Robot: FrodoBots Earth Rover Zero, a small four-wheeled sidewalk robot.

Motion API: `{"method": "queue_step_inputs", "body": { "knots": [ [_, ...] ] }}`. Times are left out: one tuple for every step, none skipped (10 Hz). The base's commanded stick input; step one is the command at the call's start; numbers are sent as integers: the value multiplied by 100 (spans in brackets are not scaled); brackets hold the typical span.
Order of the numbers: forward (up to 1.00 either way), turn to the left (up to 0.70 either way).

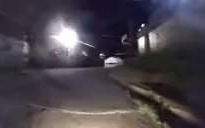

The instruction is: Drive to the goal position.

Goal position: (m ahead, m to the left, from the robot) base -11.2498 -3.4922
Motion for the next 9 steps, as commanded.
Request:
{"method": "queue_step_inputs", "body": {
  "knots": [
    [30,60],
    [30,60],
    [30,60],
    [30,60],
    [30,60],
    [30,60],
    [30,60],
    [30,60],
    [30,60]
  ]
}}
